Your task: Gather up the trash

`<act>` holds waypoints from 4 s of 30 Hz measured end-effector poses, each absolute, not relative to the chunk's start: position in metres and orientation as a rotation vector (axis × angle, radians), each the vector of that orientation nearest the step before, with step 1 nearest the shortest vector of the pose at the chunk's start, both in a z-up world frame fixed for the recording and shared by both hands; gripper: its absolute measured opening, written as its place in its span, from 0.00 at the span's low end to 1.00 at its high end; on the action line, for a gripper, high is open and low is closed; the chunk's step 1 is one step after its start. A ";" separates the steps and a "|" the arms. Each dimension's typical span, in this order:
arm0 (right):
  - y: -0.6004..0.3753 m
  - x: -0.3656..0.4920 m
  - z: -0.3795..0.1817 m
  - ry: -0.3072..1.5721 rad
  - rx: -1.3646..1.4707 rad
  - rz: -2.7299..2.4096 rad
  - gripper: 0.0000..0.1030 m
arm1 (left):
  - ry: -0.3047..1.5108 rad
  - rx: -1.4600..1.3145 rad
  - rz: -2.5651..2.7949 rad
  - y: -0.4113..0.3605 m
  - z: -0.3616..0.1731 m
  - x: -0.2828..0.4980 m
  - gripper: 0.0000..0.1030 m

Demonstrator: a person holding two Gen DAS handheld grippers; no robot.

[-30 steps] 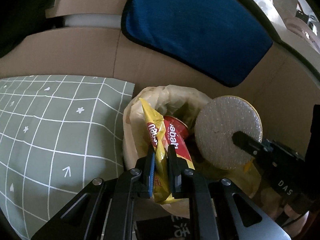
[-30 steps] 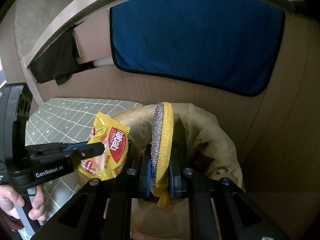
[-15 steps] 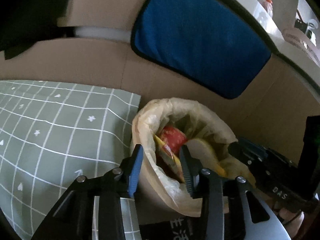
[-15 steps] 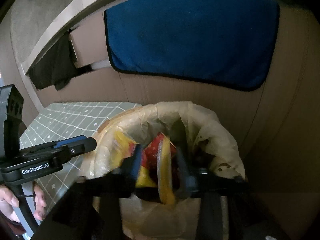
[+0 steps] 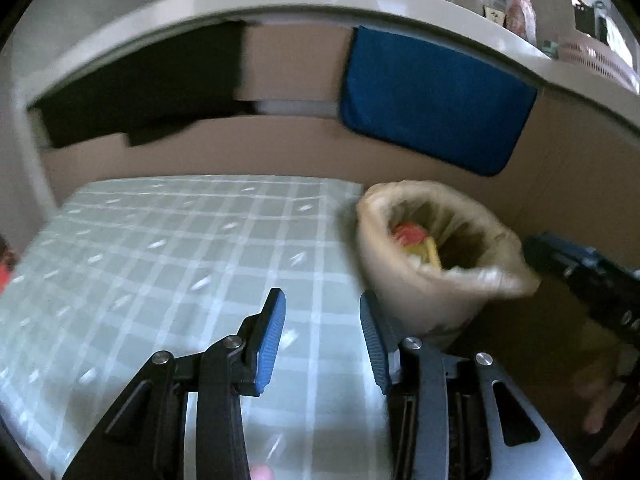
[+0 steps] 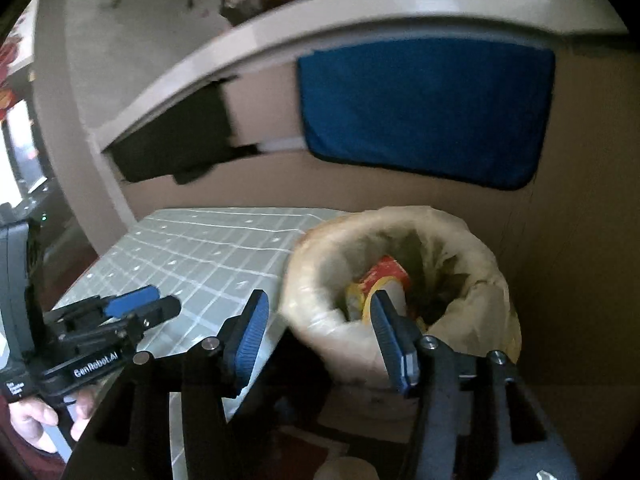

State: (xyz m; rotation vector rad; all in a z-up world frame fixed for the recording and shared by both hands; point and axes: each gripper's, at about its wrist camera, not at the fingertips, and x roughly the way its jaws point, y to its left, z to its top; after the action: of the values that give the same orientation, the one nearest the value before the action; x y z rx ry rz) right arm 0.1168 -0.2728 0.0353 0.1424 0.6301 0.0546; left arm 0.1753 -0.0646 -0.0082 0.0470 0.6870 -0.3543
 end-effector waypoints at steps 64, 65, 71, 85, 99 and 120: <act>-0.185 -0.034 0.034 0.457 -0.038 0.029 0.49 | 0.471 0.056 -0.081 -0.027 0.021 0.022 0.39; -0.185 -0.034 0.034 0.457 -0.037 0.029 0.49 | 0.470 0.056 -0.082 -0.028 0.021 0.022 0.39; -0.187 -0.035 0.034 0.455 -0.036 0.024 0.49 | 0.469 0.054 -0.079 -0.030 0.021 0.021 0.39; -0.189 -0.035 0.035 0.457 -0.035 0.022 0.49 | 0.473 0.053 -0.079 -0.030 0.021 0.021 0.39; -0.189 -0.036 0.036 0.462 -0.034 0.019 0.50 | 0.477 0.054 -0.084 -0.033 0.020 0.020 0.39; -0.191 -0.035 0.036 0.462 -0.034 0.020 0.50 | 0.476 0.055 -0.085 -0.035 0.020 0.020 0.39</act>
State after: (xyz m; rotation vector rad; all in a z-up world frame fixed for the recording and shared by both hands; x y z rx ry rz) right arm -0.0353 -0.1911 0.0359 -0.0344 0.4618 0.0197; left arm 0.0203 -0.0348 0.0198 0.0549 0.4757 -0.0851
